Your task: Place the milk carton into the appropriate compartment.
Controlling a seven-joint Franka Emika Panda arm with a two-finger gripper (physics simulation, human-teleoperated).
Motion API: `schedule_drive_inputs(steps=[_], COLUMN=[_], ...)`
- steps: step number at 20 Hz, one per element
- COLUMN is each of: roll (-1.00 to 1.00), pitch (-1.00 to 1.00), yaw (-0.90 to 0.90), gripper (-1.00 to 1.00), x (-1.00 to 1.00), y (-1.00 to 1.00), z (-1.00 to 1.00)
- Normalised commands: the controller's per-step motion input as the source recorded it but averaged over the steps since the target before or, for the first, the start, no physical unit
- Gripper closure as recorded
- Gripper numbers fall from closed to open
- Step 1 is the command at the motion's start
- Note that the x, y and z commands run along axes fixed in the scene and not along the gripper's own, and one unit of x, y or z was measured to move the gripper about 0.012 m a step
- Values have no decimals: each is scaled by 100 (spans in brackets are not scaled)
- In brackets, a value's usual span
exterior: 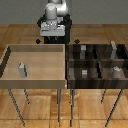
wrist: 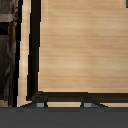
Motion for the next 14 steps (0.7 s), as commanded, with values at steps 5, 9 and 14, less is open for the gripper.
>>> schedule_drive_inputs(steps=[5, 9, 14], roll=[0, 0, 0], pitch=[0, 0, 0], yaw=[0, 0, 0], gripper=[-100, -100, -100], x=[0, 0, 0], y=[-20, -75, -100], z=[0, 0, 0])
